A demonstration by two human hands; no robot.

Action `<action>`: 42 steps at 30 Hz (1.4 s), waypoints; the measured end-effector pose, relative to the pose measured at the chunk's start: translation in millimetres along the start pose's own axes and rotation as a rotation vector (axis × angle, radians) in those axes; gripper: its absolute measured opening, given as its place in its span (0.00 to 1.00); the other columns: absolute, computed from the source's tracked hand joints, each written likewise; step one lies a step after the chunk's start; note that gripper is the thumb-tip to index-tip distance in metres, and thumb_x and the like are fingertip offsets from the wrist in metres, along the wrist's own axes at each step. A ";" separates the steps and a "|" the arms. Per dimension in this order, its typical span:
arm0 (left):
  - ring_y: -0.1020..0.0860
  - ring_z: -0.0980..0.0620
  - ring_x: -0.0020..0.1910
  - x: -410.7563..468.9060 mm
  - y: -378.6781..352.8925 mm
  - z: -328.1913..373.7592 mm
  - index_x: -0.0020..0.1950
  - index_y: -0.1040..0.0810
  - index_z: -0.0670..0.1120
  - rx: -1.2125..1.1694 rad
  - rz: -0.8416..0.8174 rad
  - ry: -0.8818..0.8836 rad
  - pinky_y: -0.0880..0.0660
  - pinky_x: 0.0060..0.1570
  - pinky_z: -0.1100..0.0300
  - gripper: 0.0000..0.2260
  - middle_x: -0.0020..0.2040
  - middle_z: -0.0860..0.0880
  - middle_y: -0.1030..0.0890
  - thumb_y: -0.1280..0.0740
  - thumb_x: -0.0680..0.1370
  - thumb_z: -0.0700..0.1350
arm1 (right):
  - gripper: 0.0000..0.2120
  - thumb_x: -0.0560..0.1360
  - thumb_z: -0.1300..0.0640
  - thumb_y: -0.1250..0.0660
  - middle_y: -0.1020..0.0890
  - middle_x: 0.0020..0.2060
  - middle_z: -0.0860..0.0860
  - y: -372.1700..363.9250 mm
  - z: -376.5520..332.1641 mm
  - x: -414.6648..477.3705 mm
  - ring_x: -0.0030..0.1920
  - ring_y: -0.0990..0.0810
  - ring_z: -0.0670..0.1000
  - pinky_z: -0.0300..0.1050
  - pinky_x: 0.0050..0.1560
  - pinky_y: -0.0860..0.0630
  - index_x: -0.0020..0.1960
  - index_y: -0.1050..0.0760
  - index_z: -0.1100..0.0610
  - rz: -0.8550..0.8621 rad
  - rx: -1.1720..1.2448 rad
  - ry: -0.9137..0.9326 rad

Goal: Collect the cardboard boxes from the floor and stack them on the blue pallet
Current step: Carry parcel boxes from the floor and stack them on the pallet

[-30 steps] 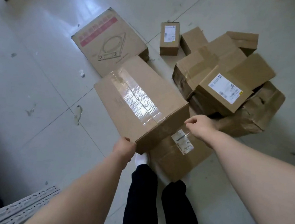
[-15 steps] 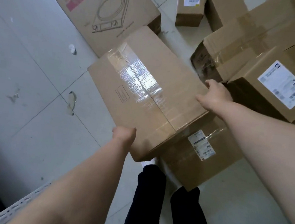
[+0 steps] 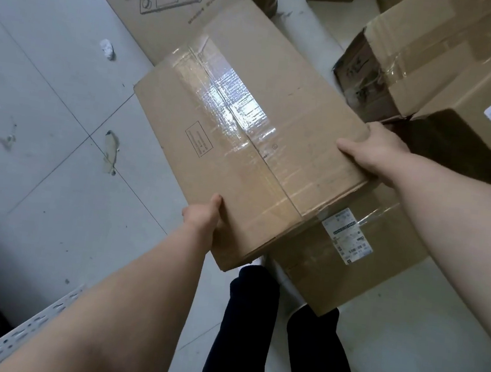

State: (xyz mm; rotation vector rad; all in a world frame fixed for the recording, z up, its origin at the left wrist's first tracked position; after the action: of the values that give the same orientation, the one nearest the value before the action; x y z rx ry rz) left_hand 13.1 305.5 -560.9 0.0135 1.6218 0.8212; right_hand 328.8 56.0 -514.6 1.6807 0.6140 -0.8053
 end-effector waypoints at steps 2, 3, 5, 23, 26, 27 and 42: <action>0.28 0.37 0.63 4.5 0.2 -4.4 0.72 0.39 0.42 -0.027 0.008 0.012 0.29 0.63 0.41 0.37 0.67 0.42 0.29 0.30 0.72 0.61 | 0.32 0.73 0.40 0.34 0.28 0.68 0.58 1.6 -0.9 -3.6 0.67 0.30 0.63 0.53 0.65 0.32 0.71 0.35 0.55 0.000 -0.002 -0.005; 0.28 0.37 0.63 4.9 2.4 -6.9 0.72 0.39 0.42 -0.037 0.024 0.022 0.30 0.64 0.41 0.38 0.67 0.42 0.29 0.30 0.72 0.61 | 0.32 0.73 0.40 0.33 0.29 0.69 0.57 1.7 -3.0 -7.1 0.68 0.31 0.62 0.51 0.66 0.33 0.72 0.36 0.54 -0.002 -0.010 -0.001; 0.29 0.37 0.65 9.2 13.2 -13.0 0.73 0.39 0.42 -0.045 0.080 0.037 0.31 0.65 0.43 0.39 0.69 0.41 0.30 0.30 0.71 0.62 | 0.32 0.73 0.41 0.32 0.29 0.69 0.55 -5.9 -9.7 -16.3 0.69 0.31 0.61 0.50 0.66 0.34 0.72 0.36 0.51 -0.019 -0.010 0.027; 0.29 0.42 0.69 -69.6 0.4 77.2 0.72 0.31 0.44 0.317 0.362 -0.576 0.35 0.70 0.51 0.20 0.68 0.42 0.26 0.40 0.81 0.49 | 0.16 0.77 0.55 0.38 0.22 0.62 0.48 -146.5 9.7 -75.7 0.60 0.23 0.52 0.42 0.60 0.27 0.64 0.25 0.48 -0.277 0.344 0.066; 0.29 0.47 0.68 -124.9 -61.9 97.1 0.69 0.29 0.47 0.462 0.222 -0.927 0.32 0.67 0.54 0.16 0.67 0.47 0.26 0.42 0.82 0.46 | 0.16 0.77 0.58 0.41 0.22 0.61 0.49 -130.2 89.4 -70.2 0.58 0.22 0.55 0.44 0.55 0.25 0.63 0.25 0.48 -0.212 0.325 -0.105; 0.30 0.48 0.68 -138.6 -81.8 97.6 0.69 0.29 0.47 0.514 0.181 -1.006 0.33 0.66 0.56 0.16 0.67 0.47 0.26 0.42 0.82 0.44 | 0.17 0.77 0.59 0.41 0.22 0.61 0.49 -124.5 116.4 -69.2 0.58 0.23 0.55 0.44 0.54 0.25 0.63 0.26 0.48 -0.189 0.305 -0.159; 0.27 0.41 0.64 -40.4 -234.8 24.0 0.72 0.38 0.42 1.004 0.000 -0.693 0.31 0.53 0.56 0.23 0.66 0.42 0.27 0.37 0.79 0.45 | 0.33 0.76 0.52 0.34 0.35 0.72 0.58 -211.0 326.6 -43.2 0.70 0.32 0.60 0.50 0.67 0.35 0.75 0.45 0.61 0.084 0.768 -0.666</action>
State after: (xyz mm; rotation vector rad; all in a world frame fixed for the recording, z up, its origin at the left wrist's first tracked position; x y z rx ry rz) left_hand 144.8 124.2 -645.4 0.9037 1.1997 -0.0911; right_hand 79.2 -208.2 -659.3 1.9118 -0.2741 -1.5704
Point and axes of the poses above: each hand's wrist, its own x-axis towards the middle knuckle, its own y-axis out of the back of the hand, z = x × y, the point moved 10 cm from there along x, towards the middle knuckle
